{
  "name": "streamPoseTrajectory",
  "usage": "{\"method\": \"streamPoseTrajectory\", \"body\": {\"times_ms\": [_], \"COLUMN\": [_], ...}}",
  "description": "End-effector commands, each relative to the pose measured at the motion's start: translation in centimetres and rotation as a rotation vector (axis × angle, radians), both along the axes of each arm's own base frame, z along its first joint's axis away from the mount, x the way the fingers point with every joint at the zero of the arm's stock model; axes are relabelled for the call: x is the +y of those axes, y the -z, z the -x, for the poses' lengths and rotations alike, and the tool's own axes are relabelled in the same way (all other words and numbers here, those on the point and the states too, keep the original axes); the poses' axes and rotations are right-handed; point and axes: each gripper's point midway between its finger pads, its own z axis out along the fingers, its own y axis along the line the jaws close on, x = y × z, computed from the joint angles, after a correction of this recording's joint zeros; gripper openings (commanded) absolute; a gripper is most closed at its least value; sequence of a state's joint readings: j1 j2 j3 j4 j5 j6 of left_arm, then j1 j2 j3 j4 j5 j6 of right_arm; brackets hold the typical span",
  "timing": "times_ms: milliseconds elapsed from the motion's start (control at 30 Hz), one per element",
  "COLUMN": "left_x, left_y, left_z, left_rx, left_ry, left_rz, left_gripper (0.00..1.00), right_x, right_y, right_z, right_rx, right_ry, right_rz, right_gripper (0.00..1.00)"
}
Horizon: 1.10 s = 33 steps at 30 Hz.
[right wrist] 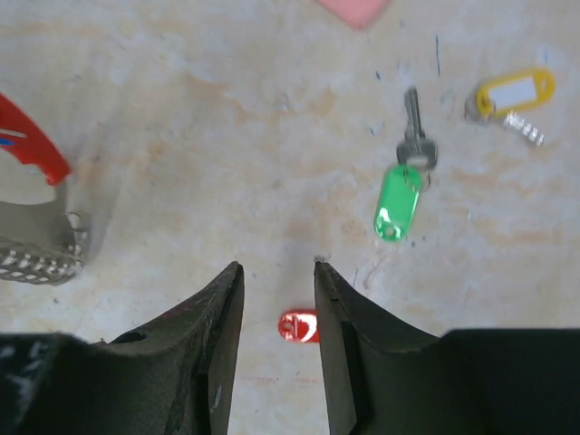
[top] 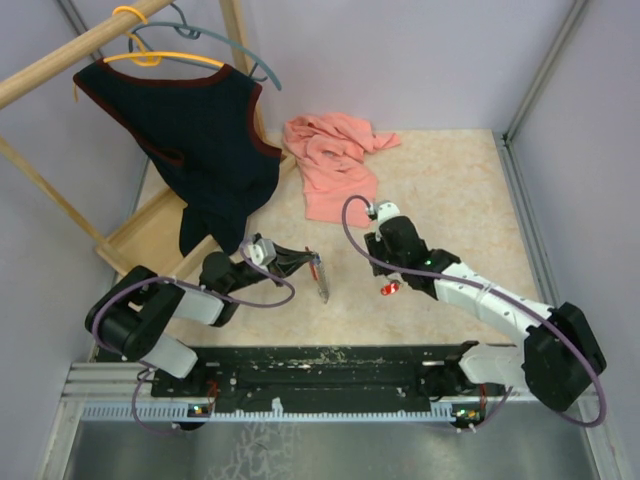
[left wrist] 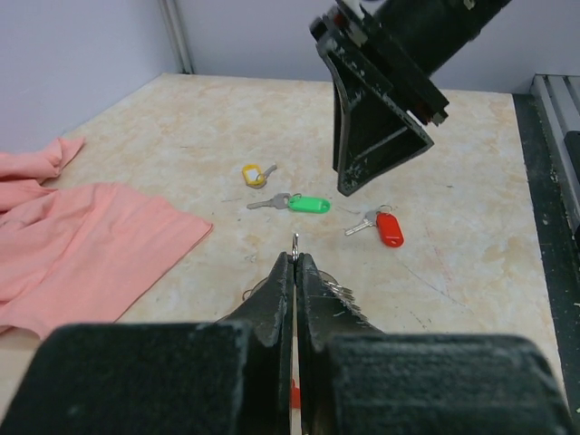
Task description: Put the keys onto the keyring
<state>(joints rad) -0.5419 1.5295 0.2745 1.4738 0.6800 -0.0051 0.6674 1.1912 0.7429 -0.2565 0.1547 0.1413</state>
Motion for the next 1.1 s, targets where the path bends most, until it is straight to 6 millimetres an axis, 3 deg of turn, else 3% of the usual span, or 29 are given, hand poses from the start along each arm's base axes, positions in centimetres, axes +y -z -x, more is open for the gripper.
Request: {"method": "streamPoseTrajectory", "body": {"times_ms": [0, 167, 433, 633, 733, 900, 1067], "left_x": [0.3, 0.4, 0.3, 0.2, 0.2, 0.2, 0.3], "left_y": [-1.2, -1.2, -1.0, -1.0, -1.0, -1.0, -1.1], "left_z": [0.2, 0.3, 0.2, 0.2, 0.2, 0.3, 0.3], "left_rx": [-0.03, -0.028, -0.024, -0.021, -0.021, -0.021, -0.025], "left_ry": [-0.001, 0.0, 0.007, 0.011, 0.012, 0.017, 0.01], "left_rz": [0.038, 0.034, 0.026, 0.026, 0.027, 0.027, 0.026], "left_gripper": [0.0, 0.0, 0.0, 0.0, 0.0, 0.0, 0.0], "right_x": [-2.5, -6.2, -7.6, -6.8, -5.7, -4.3, -1.5], "right_y": [1.5, 4.5, 7.6, 9.2, 9.0, 7.4, 5.6], "right_z": [0.8, 1.5, 2.9, 3.7, 3.4, 1.2, -1.1], "right_rx": [0.094, 0.184, 0.297, 0.365, 0.376, 0.309, 0.27], "right_ry": [0.216, 0.392, 0.495, 0.476, 0.438, 0.39, 0.31], "right_rz": [-0.106, -0.163, -0.239, -0.257, -0.298, -0.351, -0.404], "right_gripper": [0.38, 0.38, 0.39, 0.39, 0.36, 0.36, 0.36]}}
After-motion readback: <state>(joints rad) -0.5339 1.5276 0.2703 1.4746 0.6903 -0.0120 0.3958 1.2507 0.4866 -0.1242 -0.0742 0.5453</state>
